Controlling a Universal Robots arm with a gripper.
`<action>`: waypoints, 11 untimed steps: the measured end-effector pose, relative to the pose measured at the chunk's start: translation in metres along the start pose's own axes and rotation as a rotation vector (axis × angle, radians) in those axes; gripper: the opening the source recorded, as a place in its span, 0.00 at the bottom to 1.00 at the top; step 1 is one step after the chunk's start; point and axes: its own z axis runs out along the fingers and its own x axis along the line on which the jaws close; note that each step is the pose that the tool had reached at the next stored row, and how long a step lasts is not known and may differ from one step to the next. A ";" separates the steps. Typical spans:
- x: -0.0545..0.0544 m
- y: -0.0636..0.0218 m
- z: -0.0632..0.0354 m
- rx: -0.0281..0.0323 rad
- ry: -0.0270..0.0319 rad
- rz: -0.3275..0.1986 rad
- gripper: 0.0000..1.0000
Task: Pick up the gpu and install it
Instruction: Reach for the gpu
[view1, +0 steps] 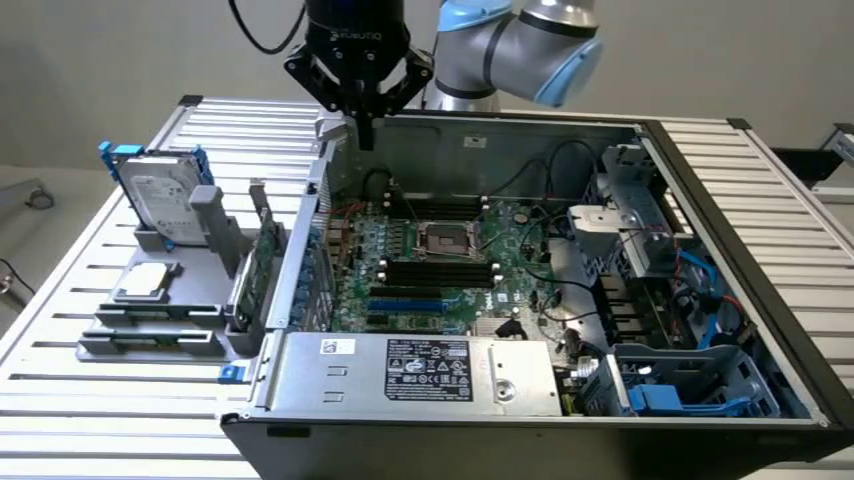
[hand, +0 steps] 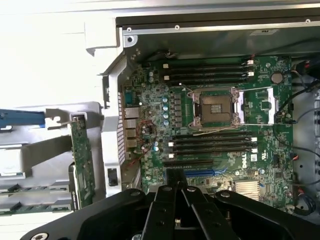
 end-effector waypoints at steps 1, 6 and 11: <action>0.005 -0.0003 0.0001 -0.0001 0.0001 0.000 0.11; 0.027 -0.0019 0.0018 0.0000 0.0013 0.000 0.11; 0.049 -0.0037 0.0065 0.0016 0.0028 -0.002 0.11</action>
